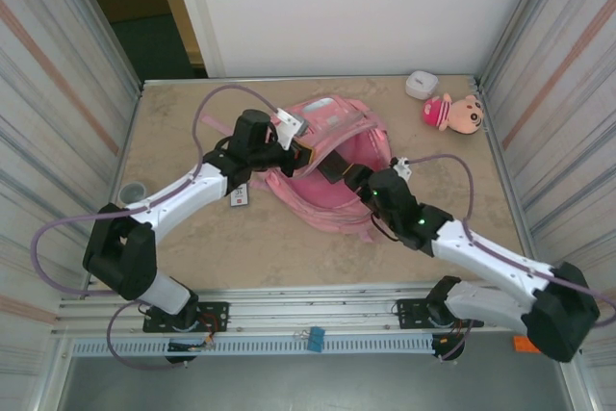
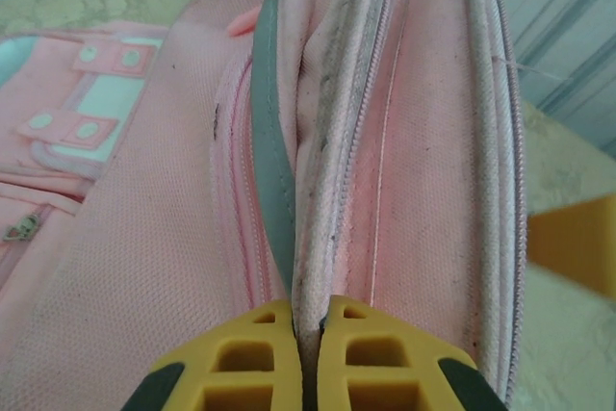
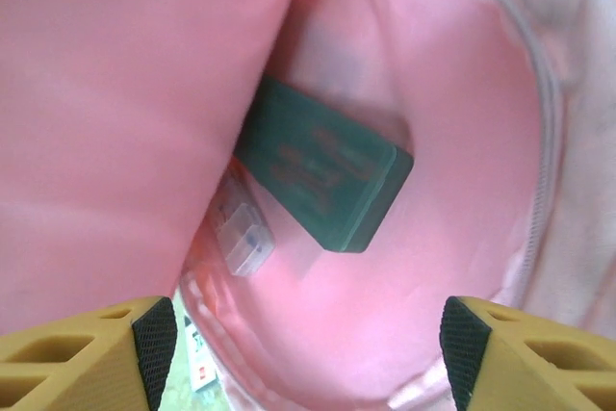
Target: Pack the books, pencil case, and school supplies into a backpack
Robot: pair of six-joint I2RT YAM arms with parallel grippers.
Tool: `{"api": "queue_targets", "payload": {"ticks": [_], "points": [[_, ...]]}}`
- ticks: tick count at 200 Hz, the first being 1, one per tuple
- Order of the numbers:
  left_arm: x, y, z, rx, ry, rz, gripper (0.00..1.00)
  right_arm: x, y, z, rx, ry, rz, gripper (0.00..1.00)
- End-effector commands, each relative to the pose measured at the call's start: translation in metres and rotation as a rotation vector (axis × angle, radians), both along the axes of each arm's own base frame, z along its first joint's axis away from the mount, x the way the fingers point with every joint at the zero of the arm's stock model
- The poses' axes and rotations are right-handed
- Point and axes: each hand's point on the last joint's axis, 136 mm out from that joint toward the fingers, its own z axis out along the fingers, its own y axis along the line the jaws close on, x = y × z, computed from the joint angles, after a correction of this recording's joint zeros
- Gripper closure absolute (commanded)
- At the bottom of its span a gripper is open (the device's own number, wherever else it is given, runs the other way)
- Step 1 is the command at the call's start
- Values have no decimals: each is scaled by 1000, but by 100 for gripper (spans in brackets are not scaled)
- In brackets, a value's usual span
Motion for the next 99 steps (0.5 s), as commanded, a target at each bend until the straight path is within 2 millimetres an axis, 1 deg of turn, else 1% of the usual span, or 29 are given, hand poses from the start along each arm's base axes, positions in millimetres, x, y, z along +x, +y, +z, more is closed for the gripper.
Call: {"api": "queue_targets", "payload": {"ticks": [1,14,22,36,43,47,55,62,81,93,97,99], "points": [[-8,-5,-26,72,-39,-66,100,-15,-27,12,-230,-36,51,27],[-16,-8,-45,105,-14,-93,100,-18,-29,23,-283,-100,104,28],[-21,-10,-54,119,-4,-109,100,-19,-26,31,-320,-149,153,28],[-29,-14,-66,138,10,-136,100,-21,-14,42,-414,-242,286,29],[-32,-16,-73,145,19,-144,98,-23,-7,45,-485,-287,372,30],[-33,-17,-75,146,24,-150,95,-24,-3,46,-522,-305,417,30],[-34,-18,-78,147,38,-149,84,-28,3,45,-609,-325,511,32],[-36,-19,-77,137,53,-151,76,-30,5,44,-663,-325,565,33],[-34,-16,-64,98,52,-126,57,-32,11,38,-833,-320,718,35],[-32,-9,-52,57,52,-96,47,-34,19,31,-924,-330,840,34],[-30,-6,-47,46,51,-84,45,-36,21,31,-946,-347,885,34],[-29,-4,-45,39,55,-76,43,-36,24,25,-965,-336,916,34]]}}
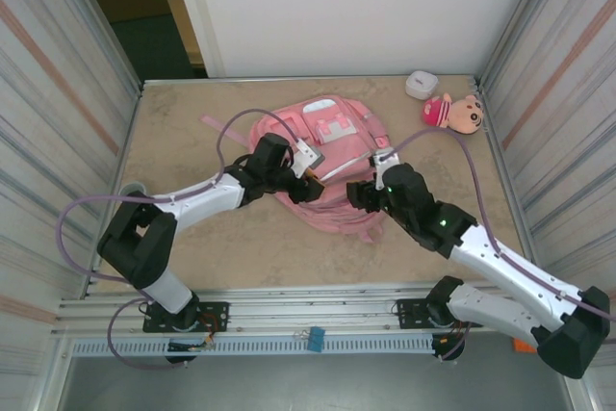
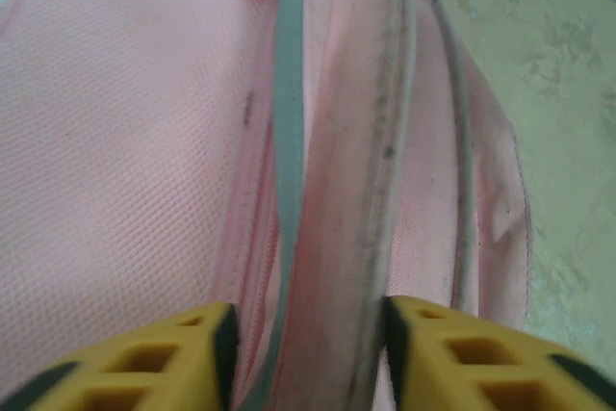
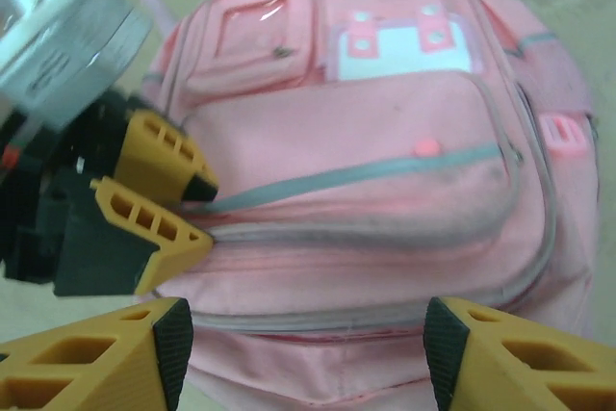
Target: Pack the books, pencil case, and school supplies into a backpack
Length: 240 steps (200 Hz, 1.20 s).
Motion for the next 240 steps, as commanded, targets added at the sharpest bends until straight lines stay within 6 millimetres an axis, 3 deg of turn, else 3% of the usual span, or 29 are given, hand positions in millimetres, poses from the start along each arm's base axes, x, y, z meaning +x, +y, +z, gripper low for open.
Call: {"api": "queue_targets", "payload": {"ticks": [1,20,40,73,97,121,146,195,240], "points": [[7,13,31,-84,-16,58,43,-13,15,-14,-313,-40,323,34],[14,32,44,-120,0,133,38,-18,31,-36,-480,-54,511,34],[22,57,45,-123,31,232,36,-17,42,-60,-631,-75,651,33],[32,100,31,-90,56,386,33,-20,59,-91,-737,-47,816,31],[36,121,16,-83,97,459,32,-5,62,-107,-801,-60,791,32],[38,127,4,-91,132,484,32,8,65,-111,-837,-106,769,33],[39,128,2,-98,133,498,32,14,67,-102,-852,-171,762,33],[41,129,5,-105,124,504,32,-5,59,-100,-881,-320,961,32],[42,130,7,-109,122,505,32,19,45,-107,-981,-359,950,32]]}}
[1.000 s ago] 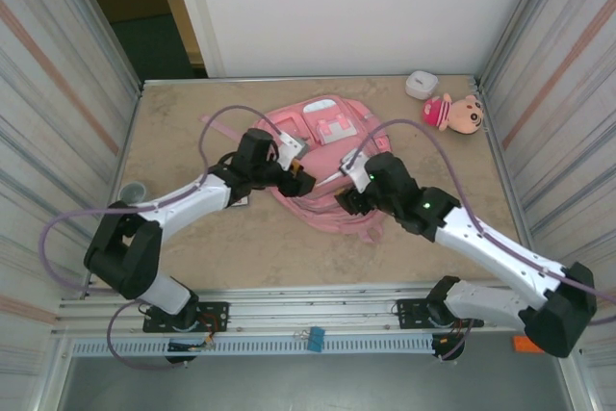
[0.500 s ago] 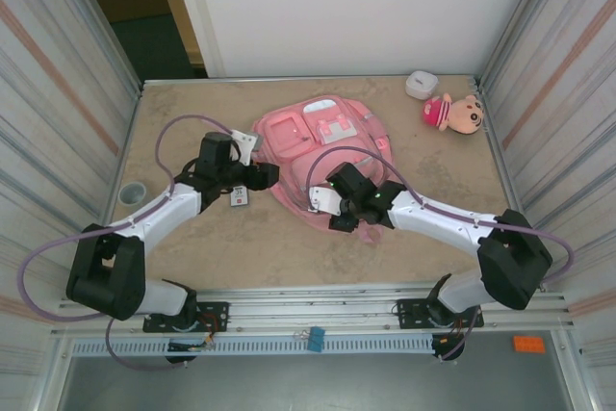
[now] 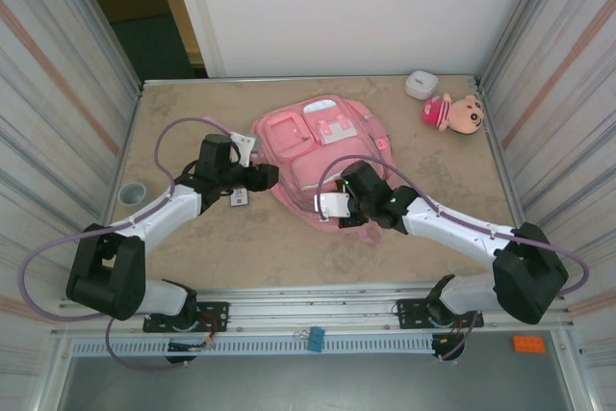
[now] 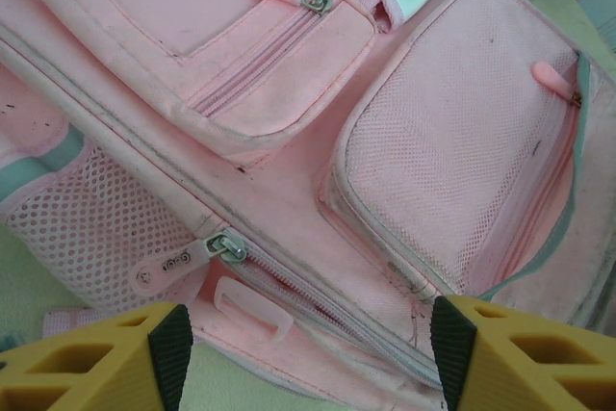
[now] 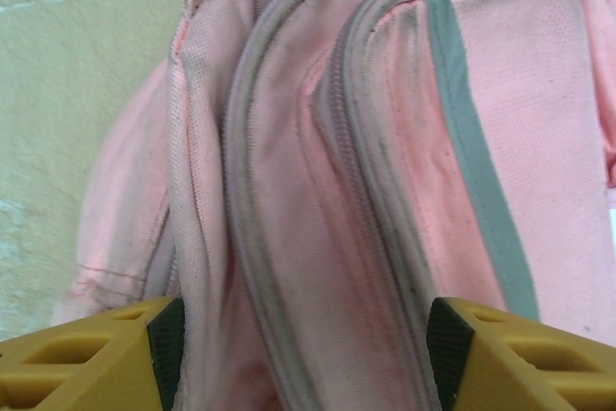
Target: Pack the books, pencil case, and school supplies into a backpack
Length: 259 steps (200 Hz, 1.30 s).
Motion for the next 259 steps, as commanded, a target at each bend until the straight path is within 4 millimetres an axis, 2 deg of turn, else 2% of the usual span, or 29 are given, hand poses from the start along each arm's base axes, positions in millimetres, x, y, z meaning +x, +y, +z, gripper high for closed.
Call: {"api": "queue_targets", "payload": {"ticks": [1,45,75,104,115,139,167,185,199,237,259], "points": [[5,2,5,-9,-20,18,32,16,-3,1,-32,-88,52,32],[5,3,4,1,-20,20,32,30,-5,-7,-48,-69,64,31],[3,6,4,9,-21,26,32,19,2,22,80,10,71,31],[2,6,5,9,-25,27,32,23,-14,39,131,30,30,31],[3,6,5,8,-27,25,32,29,-23,36,104,20,9,31],[5,5,4,6,-20,23,32,39,-39,17,-8,11,-11,31],[6,4,4,7,-21,22,32,46,-35,12,17,12,0,31],[7,4,4,10,-23,22,32,49,-37,2,-27,23,10,30],[7,4,4,13,-22,20,32,47,-38,-3,-56,40,19,29],[6,6,2,19,-20,25,32,34,-37,-1,-74,49,35,28],[6,5,1,15,-16,23,32,38,-39,-9,-85,25,22,27]]}}
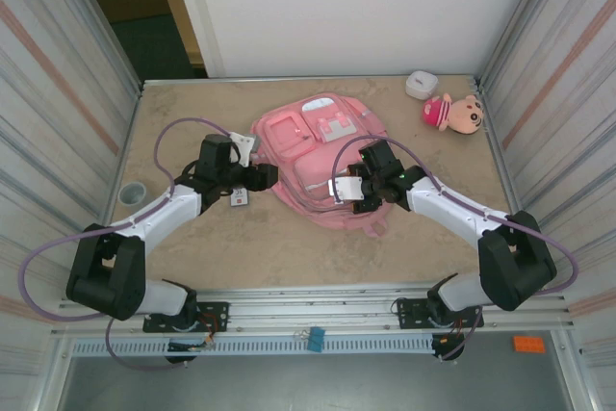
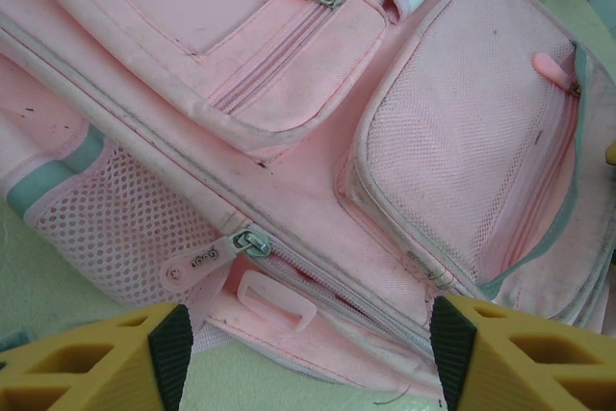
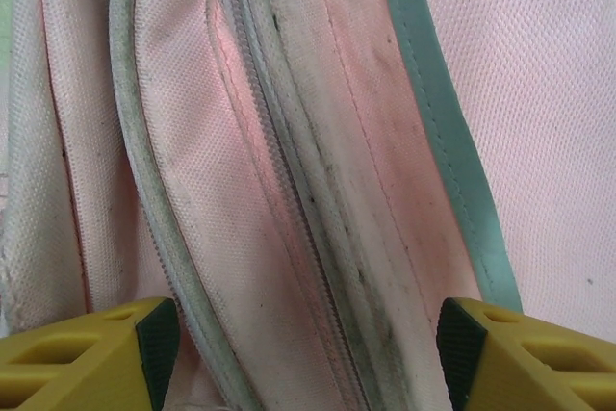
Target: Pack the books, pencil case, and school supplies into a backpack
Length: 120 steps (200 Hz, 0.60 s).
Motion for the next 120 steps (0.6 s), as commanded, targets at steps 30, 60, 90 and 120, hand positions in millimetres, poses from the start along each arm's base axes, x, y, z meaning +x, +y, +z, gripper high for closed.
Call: {"api": "queue_targets", "payload": {"ticks": [30,60,90,120], "points": [[5,1,2,-3,-11,4,32,9,3,-12,-38,-40,13,26],[5,3,3,8,-18,5,32,4,10,-16,-65,12,49,26],[4,3,2,12,-17,4,31,-9,12,-18,-108,43,72,25],[5,2,-3,4,-6,4,31,6,14,-28,-100,-26,38,26]]}}
